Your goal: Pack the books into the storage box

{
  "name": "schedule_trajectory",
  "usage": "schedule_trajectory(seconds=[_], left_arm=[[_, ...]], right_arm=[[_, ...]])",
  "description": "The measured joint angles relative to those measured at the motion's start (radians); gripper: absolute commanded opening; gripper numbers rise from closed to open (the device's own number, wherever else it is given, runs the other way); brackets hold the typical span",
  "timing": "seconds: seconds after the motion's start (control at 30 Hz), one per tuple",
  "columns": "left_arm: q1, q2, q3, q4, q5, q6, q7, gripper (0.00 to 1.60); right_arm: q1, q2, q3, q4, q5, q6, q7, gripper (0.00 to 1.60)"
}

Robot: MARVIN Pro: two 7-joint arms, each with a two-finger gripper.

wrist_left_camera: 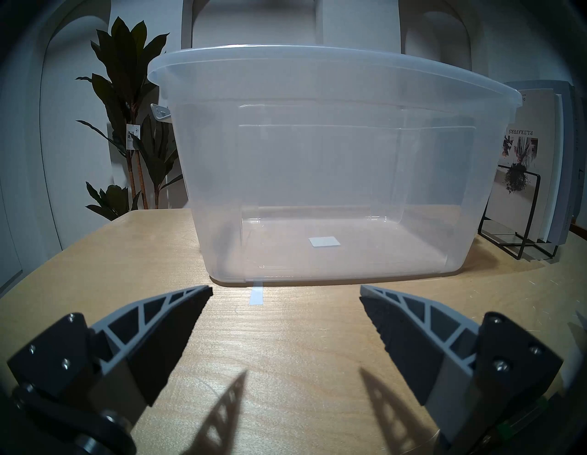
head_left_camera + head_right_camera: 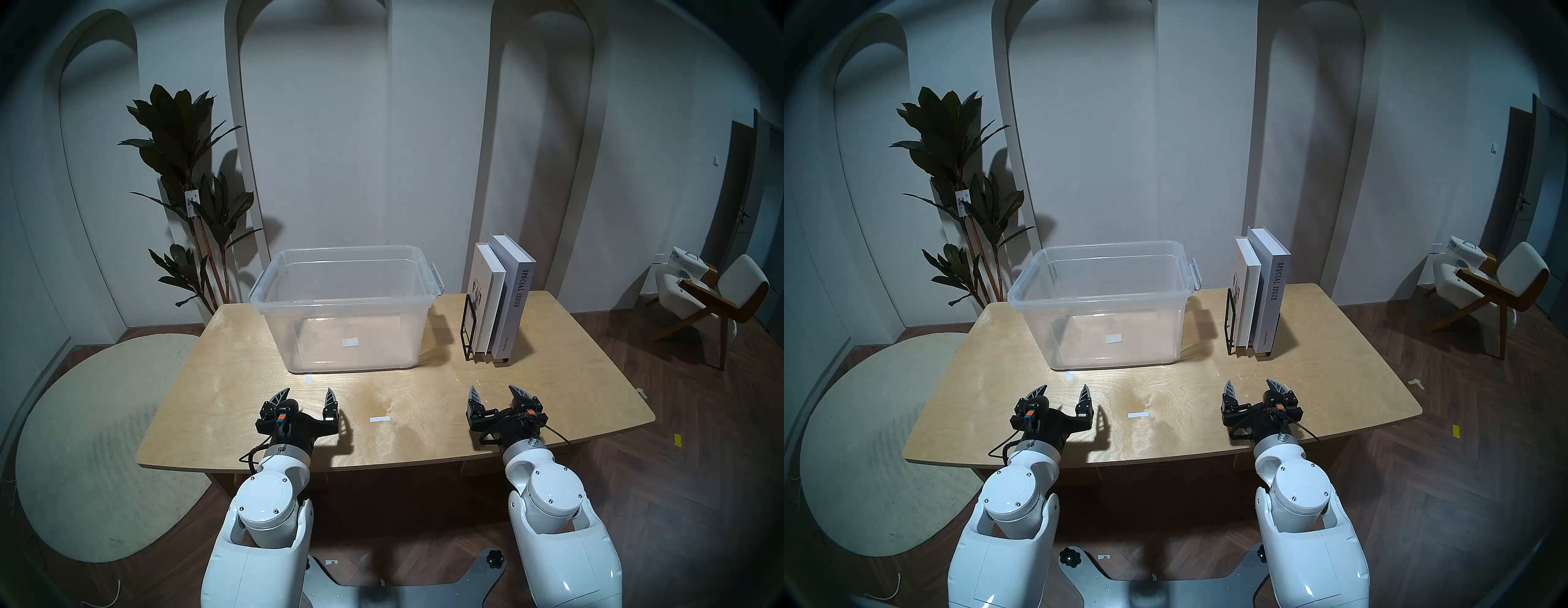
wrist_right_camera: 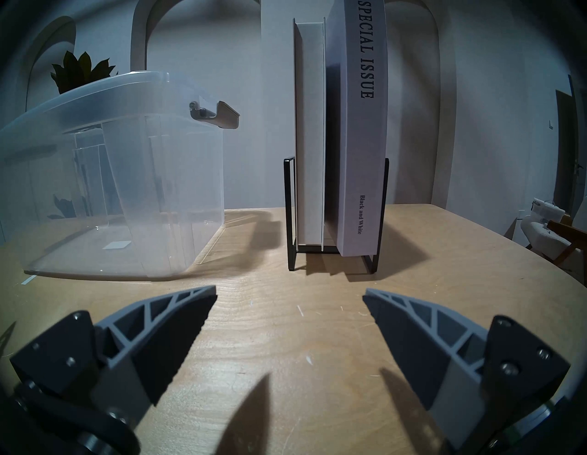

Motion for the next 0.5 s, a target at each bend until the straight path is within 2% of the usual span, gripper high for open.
schedule_trajectory(seconds=[0.2,0.4,0.5], left_arm=[[0.0,0.0,0.0,0.001,0.0,0.0,0.0,1.6],[0.0,0.0,0.0,0.002,0.0,0.0,0.0,1.6],[0.0,0.0,0.0,0.002,0.0,0.0,0.0,1.6]], right_arm=[[0.06,0.004,0.018,0.027,-0.012,-0.019,-0.022,1.6],[0.114,0.023,0.023,0.017,0.014,0.012,0.022,1.6],[0.146,0.033,0.021,0.036,0.012,-0.002,0.032,1.6]])
